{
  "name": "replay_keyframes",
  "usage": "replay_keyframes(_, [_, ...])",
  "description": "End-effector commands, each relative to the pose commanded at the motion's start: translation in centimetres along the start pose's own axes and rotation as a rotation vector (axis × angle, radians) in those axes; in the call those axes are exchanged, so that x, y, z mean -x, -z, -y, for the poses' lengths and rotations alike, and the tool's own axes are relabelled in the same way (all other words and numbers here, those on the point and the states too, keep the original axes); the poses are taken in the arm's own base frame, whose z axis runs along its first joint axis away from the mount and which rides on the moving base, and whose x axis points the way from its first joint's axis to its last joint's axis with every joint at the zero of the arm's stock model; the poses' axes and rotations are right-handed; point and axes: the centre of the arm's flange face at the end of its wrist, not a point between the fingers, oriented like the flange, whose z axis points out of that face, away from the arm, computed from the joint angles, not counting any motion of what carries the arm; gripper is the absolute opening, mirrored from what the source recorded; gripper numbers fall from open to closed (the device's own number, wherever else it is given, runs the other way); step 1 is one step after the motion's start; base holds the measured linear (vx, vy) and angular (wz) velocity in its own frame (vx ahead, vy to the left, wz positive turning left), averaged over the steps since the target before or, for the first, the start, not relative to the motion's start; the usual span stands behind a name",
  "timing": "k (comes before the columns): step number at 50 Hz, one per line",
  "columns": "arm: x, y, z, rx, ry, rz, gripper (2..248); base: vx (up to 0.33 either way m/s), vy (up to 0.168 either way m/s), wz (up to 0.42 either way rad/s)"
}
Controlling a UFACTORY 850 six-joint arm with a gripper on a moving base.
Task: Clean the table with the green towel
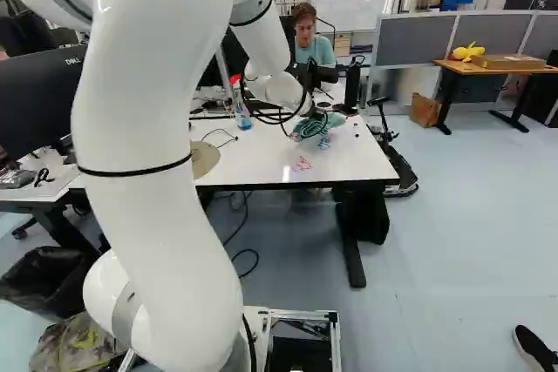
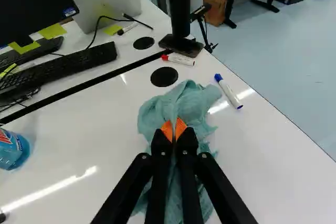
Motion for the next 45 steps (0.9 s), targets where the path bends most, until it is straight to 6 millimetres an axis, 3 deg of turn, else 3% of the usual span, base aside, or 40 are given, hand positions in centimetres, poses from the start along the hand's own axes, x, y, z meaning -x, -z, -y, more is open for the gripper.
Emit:
replay_keyframes(15, [1.2, -1.3, -0.1, 0.005, 0.001, 0.030, 27, 0.000, 0.000, 0.000])
replay_keyframes(45, [1.5, -1.3, -0.1, 0.005, 0.001, 0.055, 27, 0.000, 0.000, 0.000])
